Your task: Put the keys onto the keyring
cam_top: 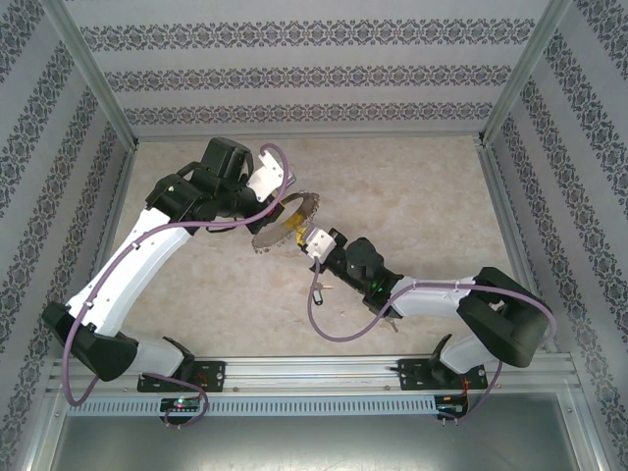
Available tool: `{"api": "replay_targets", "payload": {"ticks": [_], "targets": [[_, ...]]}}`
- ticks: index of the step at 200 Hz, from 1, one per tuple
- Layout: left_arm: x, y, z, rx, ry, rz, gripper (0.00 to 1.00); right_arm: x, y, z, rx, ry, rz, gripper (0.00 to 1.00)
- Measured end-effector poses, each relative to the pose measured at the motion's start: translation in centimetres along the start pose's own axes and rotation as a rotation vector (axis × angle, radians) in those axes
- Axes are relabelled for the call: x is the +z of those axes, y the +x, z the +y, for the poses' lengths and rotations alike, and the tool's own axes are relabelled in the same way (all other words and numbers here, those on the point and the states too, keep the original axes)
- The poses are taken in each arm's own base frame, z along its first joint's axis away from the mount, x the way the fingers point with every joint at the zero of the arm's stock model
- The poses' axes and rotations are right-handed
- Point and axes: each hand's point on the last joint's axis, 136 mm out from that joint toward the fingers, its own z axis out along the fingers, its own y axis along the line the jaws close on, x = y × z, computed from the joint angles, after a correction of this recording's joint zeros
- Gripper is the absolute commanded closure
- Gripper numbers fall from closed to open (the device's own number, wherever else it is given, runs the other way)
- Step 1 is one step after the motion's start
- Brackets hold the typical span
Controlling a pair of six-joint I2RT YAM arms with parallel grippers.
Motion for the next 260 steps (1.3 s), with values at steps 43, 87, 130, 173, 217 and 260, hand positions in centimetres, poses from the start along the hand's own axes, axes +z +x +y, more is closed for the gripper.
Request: {"api": "replay_targets", "payload": {"ticks": [43,87,130,173,217,260], "targets": [[1.4,0.8,0.6,-0.208,0.045,-0.03,0.99,-1.0,1.3,-0.1,0.059,-0.056,0.063,1.0],[3.4,2.4,1.3,-0.455,0.11,-0.073,0.94,-2.6,2.6,-0.4,0.162,-0.155,0.139,1.0],[5.9,6.0,2.6,-0.698,0.128,-0.078,0.76,-4.1,2.5,-0.1,0.224,-0.256,0.2,1.0],[7.7,8.0,3.0,-0.8,0.125,-0.078,0.62,-4.3,0.9,-0.7,0.229,-0.287,0.239,1.0],[9.0,10.3,3.4,-0.838,0.091,-0.07,0.46,-4.6,0.4,-1.1,0.204,-0.31,0.318,1.0],[7.9,11.6,3.7,-0.823,0.021,-0.113,0.45,-4.2,0.4,-1.8,0.202,-0.328,0.395,1.0]]}}
